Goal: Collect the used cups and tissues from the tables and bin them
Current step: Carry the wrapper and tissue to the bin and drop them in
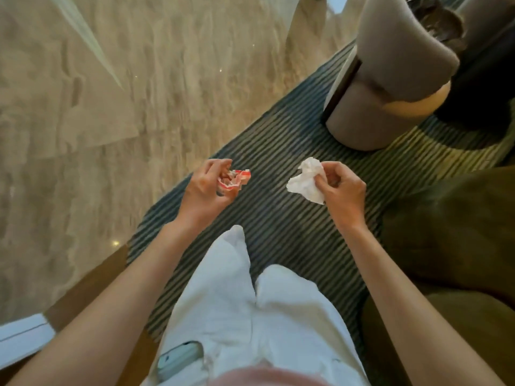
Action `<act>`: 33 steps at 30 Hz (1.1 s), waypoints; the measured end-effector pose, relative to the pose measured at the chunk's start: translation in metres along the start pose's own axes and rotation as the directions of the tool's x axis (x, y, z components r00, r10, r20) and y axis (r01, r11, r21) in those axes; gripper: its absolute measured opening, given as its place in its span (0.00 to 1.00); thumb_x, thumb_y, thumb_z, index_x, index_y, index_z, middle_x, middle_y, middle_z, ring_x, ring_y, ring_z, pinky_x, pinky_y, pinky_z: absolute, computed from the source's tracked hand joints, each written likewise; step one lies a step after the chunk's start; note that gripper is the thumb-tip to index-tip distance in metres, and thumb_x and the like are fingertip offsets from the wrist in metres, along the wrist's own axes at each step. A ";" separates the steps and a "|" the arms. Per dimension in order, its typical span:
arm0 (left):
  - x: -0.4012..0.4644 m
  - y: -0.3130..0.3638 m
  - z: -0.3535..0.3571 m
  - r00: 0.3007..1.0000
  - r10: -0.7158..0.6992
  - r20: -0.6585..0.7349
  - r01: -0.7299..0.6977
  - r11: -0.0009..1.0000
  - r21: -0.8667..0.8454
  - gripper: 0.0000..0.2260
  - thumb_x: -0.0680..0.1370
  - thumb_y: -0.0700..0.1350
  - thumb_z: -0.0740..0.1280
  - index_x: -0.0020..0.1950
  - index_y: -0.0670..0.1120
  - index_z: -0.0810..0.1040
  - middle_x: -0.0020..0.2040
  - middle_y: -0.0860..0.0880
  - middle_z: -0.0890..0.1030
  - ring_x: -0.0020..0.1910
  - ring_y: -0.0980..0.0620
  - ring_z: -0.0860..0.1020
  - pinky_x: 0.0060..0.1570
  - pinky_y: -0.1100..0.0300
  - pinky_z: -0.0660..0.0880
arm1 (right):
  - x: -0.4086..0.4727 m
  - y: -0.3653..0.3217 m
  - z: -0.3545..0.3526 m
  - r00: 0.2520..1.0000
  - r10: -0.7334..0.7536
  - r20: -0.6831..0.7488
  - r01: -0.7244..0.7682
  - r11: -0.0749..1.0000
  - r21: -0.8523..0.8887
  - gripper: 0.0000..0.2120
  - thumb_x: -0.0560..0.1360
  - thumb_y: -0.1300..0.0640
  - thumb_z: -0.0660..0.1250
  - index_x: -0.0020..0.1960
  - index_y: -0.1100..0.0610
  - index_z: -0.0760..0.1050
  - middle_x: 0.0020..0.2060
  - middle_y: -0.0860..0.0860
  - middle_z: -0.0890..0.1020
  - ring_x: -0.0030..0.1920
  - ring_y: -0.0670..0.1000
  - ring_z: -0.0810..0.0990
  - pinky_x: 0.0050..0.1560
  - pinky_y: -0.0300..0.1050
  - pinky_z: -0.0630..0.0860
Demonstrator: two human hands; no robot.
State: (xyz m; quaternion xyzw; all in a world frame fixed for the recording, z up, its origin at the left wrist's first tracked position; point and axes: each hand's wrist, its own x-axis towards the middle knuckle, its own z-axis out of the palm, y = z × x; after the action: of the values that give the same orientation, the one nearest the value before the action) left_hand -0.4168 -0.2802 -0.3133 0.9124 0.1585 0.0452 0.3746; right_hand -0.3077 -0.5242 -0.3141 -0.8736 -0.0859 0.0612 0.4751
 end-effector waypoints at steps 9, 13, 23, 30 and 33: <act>0.254 -0.011 0.000 0.978 0.142 0.155 -0.144 0.990 0.005 0.25 0.69 0.41 0.75 0.65 0.42 0.74 0.59 0.44 0.76 0.54 0.47 0.78 0.55 0.61 0.72 | 0.201 -0.020 0.038 0.987 0.077 -0.143 -0.078 0.997 -0.003 0.08 0.74 0.56 0.70 0.52 0.47 0.78 0.44 0.42 0.80 0.43 0.40 0.78 0.44 0.35 0.78; 0.392 0.005 0.017 0.956 0.211 0.201 -0.215 0.977 -0.003 0.24 0.69 0.39 0.74 0.64 0.41 0.74 0.58 0.43 0.76 0.51 0.47 0.78 0.53 0.58 0.74 | 0.312 -0.010 0.038 0.969 0.140 -0.206 -0.138 0.990 0.026 0.08 0.74 0.56 0.70 0.50 0.44 0.77 0.42 0.41 0.80 0.43 0.44 0.79 0.45 0.47 0.81; 0.685 0.076 0.011 0.957 0.232 0.176 -0.239 0.971 0.015 0.22 0.70 0.39 0.74 0.64 0.41 0.75 0.59 0.42 0.76 0.52 0.46 0.79 0.51 0.64 0.70 | 0.590 -0.034 -0.009 0.954 0.164 -0.250 -0.154 0.986 0.059 0.07 0.75 0.53 0.69 0.52 0.51 0.79 0.45 0.45 0.83 0.46 0.43 0.81 0.47 0.40 0.80; 0.889 0.100 0.063 0.905 0.365 0.220 -0.362 0.931 -0.054 0.23 0.68 0.40 0.75 0.62 0.40 0.75 0.56 0.43 0.76 0.51 0.46 0.79 0.52 0.58 0.73 | 0.783 -0.026 -0.015 0.923 0.228 -0.309 -0.182 0.968 0.171 0.07 0.76 0.54 0.68 0.53 0.53 0.80 0.46 0.46 0.83 0.47 0.43 0.80 0.47 0.37 0.78; 0.987 0.113 0.088 0.858 0.436 0.273 -0.435 0.898 -0.066 0.23 0.67 0.38 0.75 0.61 0.40 0.76 0.55 0.41 0.77 0.51 0.45 0.79 0.53 0.60 0.72 | 0.865 -0.015 -0.019 0.867 0.298 -0.399 -0.228 0.950 0.212 0.06 0.75 0.58 0.69 0.51 0.54 0.79 0.45 0.47 0.82 0.48 0.48 0.81 0.51 0.42 0.78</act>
State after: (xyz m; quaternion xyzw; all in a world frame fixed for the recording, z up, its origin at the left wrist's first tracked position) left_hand 0.5632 -0.0957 -0.3337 0.9211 -0.1067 -0.0010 0.3744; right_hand 0.5398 -0.3519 -0.3128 -0.8286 0.1452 -0.0602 0.5372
